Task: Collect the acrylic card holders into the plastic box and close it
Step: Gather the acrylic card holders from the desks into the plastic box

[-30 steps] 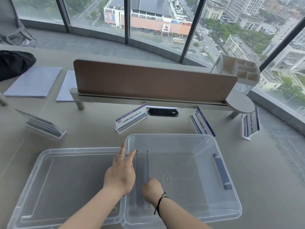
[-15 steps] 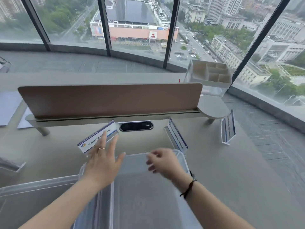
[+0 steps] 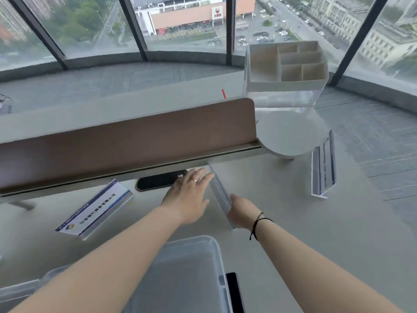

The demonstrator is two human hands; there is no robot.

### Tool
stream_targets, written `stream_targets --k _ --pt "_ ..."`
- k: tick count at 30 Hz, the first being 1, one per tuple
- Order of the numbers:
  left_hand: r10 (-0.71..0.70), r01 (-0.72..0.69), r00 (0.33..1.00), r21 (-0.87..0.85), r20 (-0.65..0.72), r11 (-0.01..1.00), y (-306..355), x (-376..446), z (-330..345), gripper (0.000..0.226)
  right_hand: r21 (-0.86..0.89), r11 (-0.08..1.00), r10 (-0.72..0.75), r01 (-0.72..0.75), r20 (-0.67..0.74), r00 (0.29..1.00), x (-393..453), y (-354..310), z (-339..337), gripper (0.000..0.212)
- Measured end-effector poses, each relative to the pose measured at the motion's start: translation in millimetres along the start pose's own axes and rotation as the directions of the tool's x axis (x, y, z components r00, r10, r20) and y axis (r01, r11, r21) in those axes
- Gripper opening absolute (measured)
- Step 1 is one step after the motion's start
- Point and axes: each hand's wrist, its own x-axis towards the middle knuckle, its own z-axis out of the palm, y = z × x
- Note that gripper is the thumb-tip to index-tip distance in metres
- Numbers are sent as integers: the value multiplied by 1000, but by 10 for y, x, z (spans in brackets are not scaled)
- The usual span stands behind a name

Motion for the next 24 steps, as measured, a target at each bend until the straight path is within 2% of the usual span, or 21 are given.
stream_targets --k 4,7,10,12,16,24 --pt "1 -6 998 94 58 996 39 336 178 74 -121 989 -69 83 116 991 158 178 -198 28" --pt "-26 3 987 145 160 989 8 552 281 71 -243 960 -101 140 166 981 283 284 -413 30" --pt "-121 77 922 133 367 988 -10 654 351 40 -269 949 -110 166 212 971 400 329 -535 30" --pt "-167 153 888 67 429 986 -8 662 416 18 -294 937 -124 190 229 965 449 329 -540 23" --pt "-189 194 916 23 353 981 -3 622 487 26 -322 923 -138 210 231 963 519 342 -487 17" --pt "-232 245 906 6 354 969 49 573 473 25 -294 934 -152 201 181 972 393 331 -518 32"
